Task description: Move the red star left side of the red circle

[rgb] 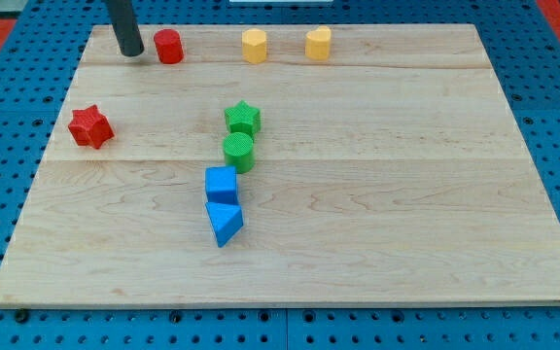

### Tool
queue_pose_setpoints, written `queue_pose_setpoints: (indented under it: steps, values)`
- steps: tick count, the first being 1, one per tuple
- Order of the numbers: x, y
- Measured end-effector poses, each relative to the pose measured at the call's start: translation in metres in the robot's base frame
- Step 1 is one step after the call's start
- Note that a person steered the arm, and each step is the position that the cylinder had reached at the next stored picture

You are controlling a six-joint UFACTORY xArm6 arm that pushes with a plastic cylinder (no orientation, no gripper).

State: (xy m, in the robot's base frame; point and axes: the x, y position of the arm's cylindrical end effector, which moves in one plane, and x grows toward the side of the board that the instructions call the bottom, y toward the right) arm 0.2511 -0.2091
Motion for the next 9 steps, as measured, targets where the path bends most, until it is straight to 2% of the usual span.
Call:
queue_pose_setpoints:
  steps: [1, 2, 3, 5, 6, 7, 8, 9]
  values:
    - [-0.011, 0.029]
    - [0.0, 0.026]
    - [0.032, 0.004]
    - [0.169, 0.03]
    - [0.22, 0.015]
    - [0.192, -0.02]
    - [0.142, -0.021]
    - [0.12, -0.021]
